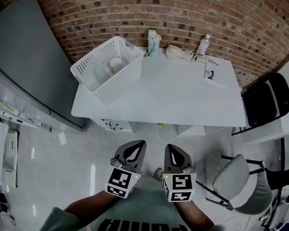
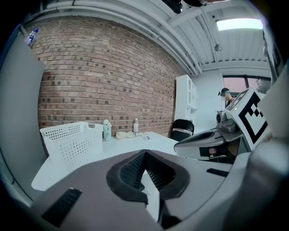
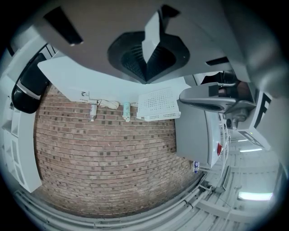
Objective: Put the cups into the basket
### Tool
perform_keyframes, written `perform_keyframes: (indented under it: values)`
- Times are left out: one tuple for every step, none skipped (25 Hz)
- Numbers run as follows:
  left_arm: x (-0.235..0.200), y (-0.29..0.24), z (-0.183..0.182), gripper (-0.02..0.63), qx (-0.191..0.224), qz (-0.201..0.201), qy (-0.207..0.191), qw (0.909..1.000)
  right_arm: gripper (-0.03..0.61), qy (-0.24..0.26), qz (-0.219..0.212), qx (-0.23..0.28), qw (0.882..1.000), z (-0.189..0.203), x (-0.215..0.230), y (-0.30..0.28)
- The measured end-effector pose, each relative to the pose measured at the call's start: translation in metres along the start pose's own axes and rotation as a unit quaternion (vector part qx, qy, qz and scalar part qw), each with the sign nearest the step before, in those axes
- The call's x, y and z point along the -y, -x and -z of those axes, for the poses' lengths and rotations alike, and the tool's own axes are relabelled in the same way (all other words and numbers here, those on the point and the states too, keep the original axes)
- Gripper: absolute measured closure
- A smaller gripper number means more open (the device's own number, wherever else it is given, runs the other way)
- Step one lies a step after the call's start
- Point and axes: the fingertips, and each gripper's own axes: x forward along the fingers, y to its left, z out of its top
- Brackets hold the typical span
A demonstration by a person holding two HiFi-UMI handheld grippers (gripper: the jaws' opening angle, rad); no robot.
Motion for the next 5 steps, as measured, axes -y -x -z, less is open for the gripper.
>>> perform_keyframes:
  values:
    - [-0.0001,0.0009,0.0001,0.607,0.0,0.001,0.0,1.0,0.568,0.0,0.001,0.0,1.0,0.0002,-0.0007,0.0004]
    - [-0.0001,0.0017,0.0003,0.607,0.0,0.001,0.0,1.0,0.568,0.0,0.002,0.0,1.0,0.0004,-0.0013,0.0009]
    - [0.0002,0.0024,0.0006,0.607,0.001,0.002,0.0,1.0,0.568,0.0,0.003,0.001,1.0,0.0007,-0.0017,0.0014]
    - [0.0006,0.0029,0.0009,0.607,0.001,0.003,0.0,1.0,0.568,0.0,0.004,0.001,1.0,0.0011,-0.002,0.0019]
    - [0.001,0.0035,0.0012,0.607,0.001,0.004,0.0,1.0,0.568,0.0,0.005,0.002,1.0,0.0016,-0.0022,0.0024]
